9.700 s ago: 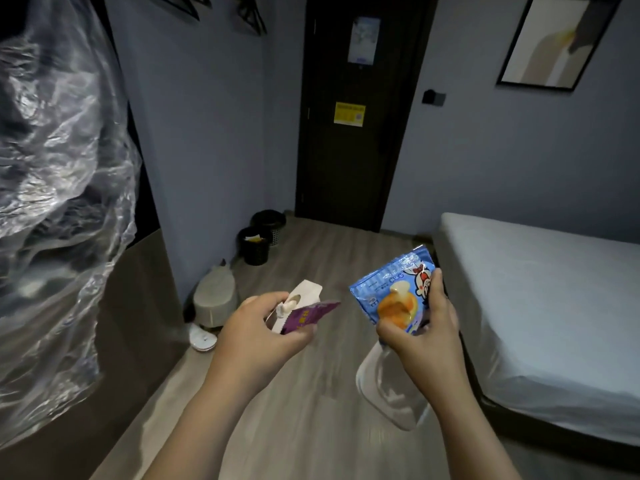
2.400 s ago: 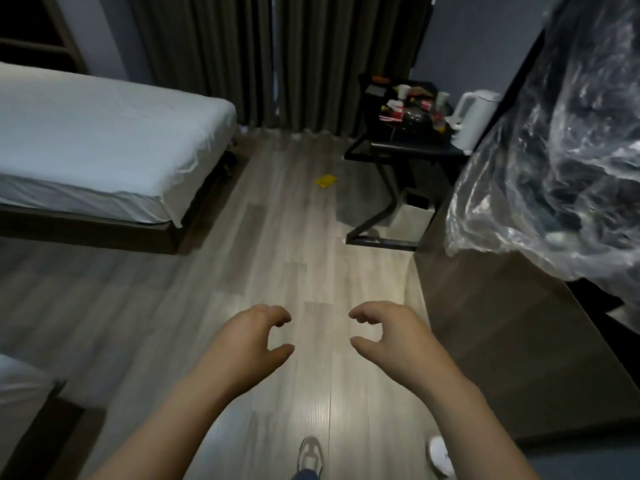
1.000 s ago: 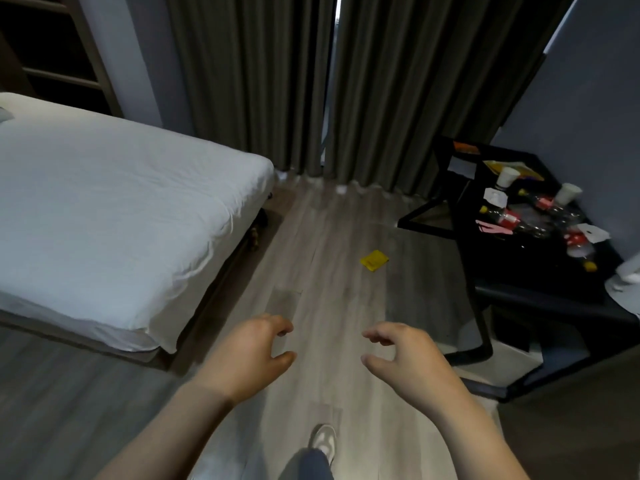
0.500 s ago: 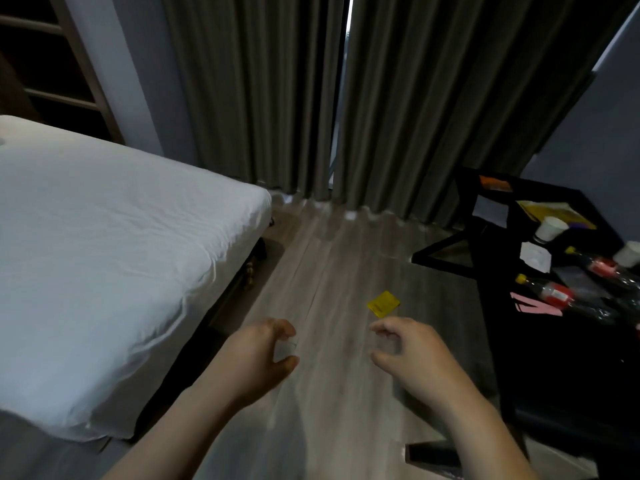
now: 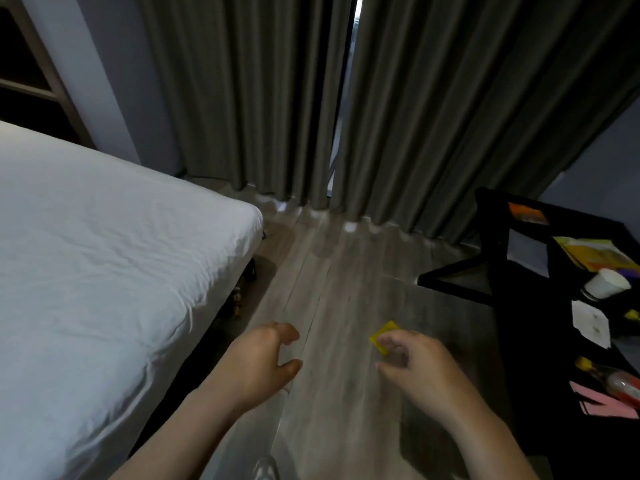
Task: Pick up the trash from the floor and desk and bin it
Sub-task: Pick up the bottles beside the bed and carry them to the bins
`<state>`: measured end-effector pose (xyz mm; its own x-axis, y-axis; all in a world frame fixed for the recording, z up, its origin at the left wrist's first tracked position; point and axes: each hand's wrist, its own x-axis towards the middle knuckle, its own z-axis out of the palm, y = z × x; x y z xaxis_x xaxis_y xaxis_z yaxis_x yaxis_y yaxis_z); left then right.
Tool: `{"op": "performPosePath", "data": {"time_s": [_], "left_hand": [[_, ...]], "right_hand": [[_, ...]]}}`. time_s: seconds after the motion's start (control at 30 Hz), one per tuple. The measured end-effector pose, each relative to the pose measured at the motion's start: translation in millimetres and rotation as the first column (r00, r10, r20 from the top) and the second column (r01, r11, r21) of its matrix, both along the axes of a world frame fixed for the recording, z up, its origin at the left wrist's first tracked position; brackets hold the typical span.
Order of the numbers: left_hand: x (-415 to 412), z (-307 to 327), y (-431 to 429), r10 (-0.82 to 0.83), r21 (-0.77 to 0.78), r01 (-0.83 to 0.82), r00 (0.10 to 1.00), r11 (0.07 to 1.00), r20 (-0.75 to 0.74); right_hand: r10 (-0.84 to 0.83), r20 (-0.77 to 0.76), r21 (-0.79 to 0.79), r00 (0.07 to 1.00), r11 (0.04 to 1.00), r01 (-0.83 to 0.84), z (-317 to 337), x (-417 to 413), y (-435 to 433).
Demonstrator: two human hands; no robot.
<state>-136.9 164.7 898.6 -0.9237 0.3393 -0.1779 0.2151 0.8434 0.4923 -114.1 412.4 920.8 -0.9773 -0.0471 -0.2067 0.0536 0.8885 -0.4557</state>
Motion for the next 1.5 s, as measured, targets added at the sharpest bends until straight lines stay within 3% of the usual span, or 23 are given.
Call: {"op": "performPosePath", "data": {"time_s": [0.43,1.13,1.5], "left_hand": [[-169.1,-19.9,-5.5,0.004,-0.060,-0.001,0.999,0.998,0.051],[-394.4,-51.3,95.4,0.350,-0.055,-0.346,0.924,0.937,0.154],[-475.9,-135.8,64.5,0.428,-0.066,-0.426,0.866,0.902,0.258]], "right_hand": [[0.029,0.050,-0.010,0.998,1.000,-0.029,-26.8,-187.4,-8.2],[0.364,0.197,-0.045,0.910,0.931,-0.362,-70.8,-509.6,78.1],[0.477,0.267,0.032,0.837,0.864,-0.503,-147.7,-604.6,37.8]]}}
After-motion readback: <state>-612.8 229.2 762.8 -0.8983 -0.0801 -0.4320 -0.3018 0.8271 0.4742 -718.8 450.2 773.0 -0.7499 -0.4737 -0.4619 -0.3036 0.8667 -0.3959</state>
